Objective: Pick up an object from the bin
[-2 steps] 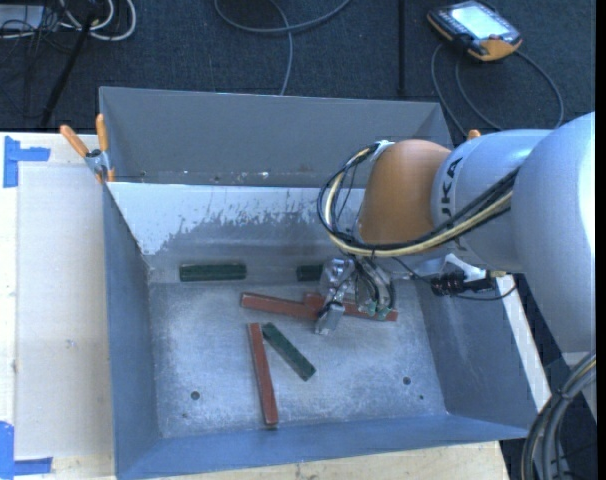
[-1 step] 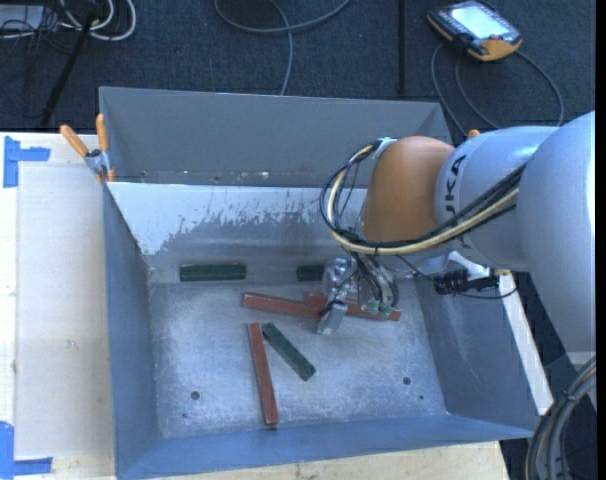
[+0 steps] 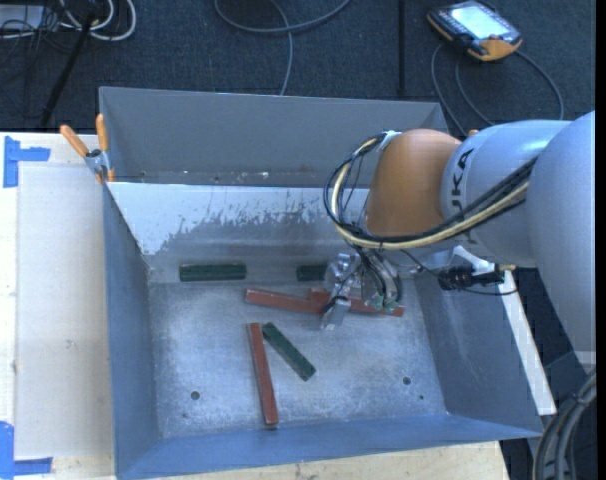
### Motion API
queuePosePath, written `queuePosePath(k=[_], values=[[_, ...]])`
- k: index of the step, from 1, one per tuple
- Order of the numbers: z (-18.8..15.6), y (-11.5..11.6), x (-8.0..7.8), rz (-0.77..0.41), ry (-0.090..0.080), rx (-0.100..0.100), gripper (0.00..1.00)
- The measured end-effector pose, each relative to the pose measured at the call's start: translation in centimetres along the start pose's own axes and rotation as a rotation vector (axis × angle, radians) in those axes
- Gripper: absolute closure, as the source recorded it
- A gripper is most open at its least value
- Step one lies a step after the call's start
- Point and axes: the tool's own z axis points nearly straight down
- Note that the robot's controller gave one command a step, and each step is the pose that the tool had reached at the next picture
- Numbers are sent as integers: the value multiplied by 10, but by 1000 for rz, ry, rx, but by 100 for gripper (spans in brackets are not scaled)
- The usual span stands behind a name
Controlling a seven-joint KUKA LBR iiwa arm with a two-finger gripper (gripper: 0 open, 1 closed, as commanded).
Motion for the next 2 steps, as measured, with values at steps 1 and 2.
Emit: queuePosePath(k=[1, 2], values=[[-11, 0, 0, -1, -2, 0, 100], [-27, 0, 1, -2, 2, 1, 100]])
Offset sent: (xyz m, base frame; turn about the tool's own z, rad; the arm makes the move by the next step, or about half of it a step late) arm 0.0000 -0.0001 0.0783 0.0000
